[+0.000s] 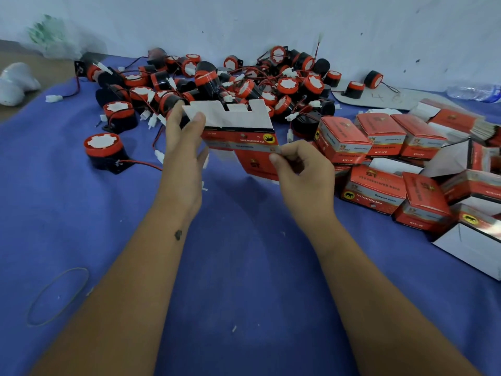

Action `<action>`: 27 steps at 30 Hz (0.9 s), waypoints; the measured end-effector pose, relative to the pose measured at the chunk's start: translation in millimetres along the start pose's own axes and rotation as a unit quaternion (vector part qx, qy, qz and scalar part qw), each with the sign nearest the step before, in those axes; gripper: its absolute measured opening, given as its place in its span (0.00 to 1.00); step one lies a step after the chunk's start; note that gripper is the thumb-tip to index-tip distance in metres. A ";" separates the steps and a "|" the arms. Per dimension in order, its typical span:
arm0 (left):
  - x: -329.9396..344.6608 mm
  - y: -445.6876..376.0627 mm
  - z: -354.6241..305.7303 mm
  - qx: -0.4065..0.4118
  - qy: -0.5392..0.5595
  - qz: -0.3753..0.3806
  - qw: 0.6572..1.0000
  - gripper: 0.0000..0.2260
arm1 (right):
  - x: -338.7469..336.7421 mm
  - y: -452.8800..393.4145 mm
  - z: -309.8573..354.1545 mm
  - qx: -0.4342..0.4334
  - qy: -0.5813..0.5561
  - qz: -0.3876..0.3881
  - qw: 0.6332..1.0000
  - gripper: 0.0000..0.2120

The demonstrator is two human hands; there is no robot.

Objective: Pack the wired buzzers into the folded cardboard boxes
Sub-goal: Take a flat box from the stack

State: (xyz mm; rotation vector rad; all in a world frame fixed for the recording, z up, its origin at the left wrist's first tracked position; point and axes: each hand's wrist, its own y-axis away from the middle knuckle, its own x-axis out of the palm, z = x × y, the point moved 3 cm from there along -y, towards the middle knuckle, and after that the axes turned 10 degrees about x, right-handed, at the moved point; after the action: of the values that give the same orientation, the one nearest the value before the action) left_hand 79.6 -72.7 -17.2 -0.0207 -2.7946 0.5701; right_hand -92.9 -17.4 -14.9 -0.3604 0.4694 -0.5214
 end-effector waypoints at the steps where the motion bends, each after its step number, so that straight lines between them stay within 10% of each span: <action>1: -1.1 -1.6 -1.1 0.007 -0.002 -0.002 1.000 0.22 | 0.5 0.1 -0.3 0.016 -0.010 0.006 1.000 0.15; 13: 1.3 0.2 -11.4 0.080 0.016 -0.035 0.996 0.11 | 10.9 11.8 14.4 -0.249 0.267 -0.041 0.930 0.04; 19: 5.2 6.0 -10.7 0.124 -0.039 -0.077 0.988 0.09 | 21.5 11.7 4.8 -0.045 0.141 0.146 0.978 0.30; 27: -1.0 1.9 -10.8 0.104 0.021 -0.092 0.990 0.08 | 27.2 20.1 7.0 -0.025 0.124 0.219 0.967 0.32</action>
State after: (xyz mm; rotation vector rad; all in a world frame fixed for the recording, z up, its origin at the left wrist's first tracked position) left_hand 83.5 -66.8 -8.7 0.2615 -2.6446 0.7984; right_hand -60.6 -14.6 -26.9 -0.2295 0.7835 -0.1219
